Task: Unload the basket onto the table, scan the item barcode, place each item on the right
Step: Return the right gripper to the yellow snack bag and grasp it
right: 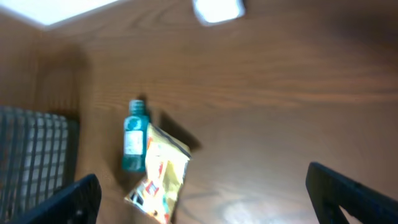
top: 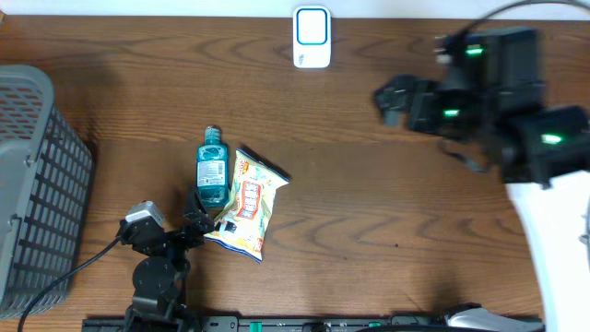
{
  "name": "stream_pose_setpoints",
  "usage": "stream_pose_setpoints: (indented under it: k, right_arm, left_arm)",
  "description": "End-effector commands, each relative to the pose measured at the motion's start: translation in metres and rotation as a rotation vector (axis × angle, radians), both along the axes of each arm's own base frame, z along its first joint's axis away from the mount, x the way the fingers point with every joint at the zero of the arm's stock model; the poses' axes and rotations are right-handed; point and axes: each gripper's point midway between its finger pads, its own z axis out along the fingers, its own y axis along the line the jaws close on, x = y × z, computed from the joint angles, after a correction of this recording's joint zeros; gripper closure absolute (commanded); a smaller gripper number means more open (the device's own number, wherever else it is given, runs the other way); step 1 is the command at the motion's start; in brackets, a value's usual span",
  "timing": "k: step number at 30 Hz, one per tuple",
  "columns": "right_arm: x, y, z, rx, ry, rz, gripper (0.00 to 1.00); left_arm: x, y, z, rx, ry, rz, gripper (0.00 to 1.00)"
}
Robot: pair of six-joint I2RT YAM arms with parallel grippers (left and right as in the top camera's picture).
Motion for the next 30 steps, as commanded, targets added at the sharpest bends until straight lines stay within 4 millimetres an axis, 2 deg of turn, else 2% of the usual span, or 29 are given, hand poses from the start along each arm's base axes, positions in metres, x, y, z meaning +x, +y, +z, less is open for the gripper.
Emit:
stream_pose_setpoints:
  k: [1, 5, 7, 9, 12, 13, 14, 16, 21, 24, 30]
  right_arm:
    - [-0.005, 0.042, -0.040, 0.001, 0.072, 0.114, 0.01]
    - [-0.006, 0.085, -0.086, 0.007, 0.135, 0.169, 0.01]
    - [-0.009, 0.109, -0.117, 0.030, 0.219, 0.144, 0.01]
    - [-0.011, 0.130, -0.137, 0.045, 0.264, 0.150, 0.01]
    - [-0.017, 0.165, -0.156, 0.092, 0.298, 0.240, 0.01]
    - [-0.020, 0.190, -0.170, 0.118, 0.307, 0.299, 0.01]
    - [-0.023, 0.203, -0.184, 0.113, 0.316, 0.317, 0.01]
    - [-0.030, 0.217, -0.205, 0.105, 0.359, 0.319, 0.01]
    - [-0.046, 0.242, -0.244, 0.082, 0.428, 0.277, 0.03]
    - [-0.051, 0.242, -0.274, -0.030, 0.412, 0.173, 0.09]
    - [-0.061, 0.240, -0.309, -0.203, 0.328, 0.130, 0.12]
  left_arm:
    - [-0.001, 0.001, -0.014, 0.004, 0.039, 0.008, 0.02]
    - [-0.001, 0.001, -0.014, 0.004, 0.039, 0.008, 0.02]
    - [-0.001, 0.001, -0.014, 0.004, 0.039, 0.008, 0.02]
    - [-0.001, 0.001, -0.014, 0.004, 0.039, 0.008, 0.02]
    - [-0.001, 0.001, -0.014, 0.004, 0.039, 0.008, 0.02]
    - [-0.001, 0.001, -0.014, 0.004, 0.039, 0.008, 0.02]
    - [-0.001, 0.001, -0.014, 0.004, 0.039, 0.008, 0.02]
    - [-0.001, 0.001, -0.014, 0.004, 0.039, 0.008, 0.02]
    - [-0.001, 0.001, -0.014, 0.004, 0.039, 0.008, 0.02]
    - [-0.001, 0.001, -0.014, 0.004, 0.039, 0.008, 0.02]
    - [-0.001, 0.001, -0.014, 0.004, 0.039, 0.008, 0.02]
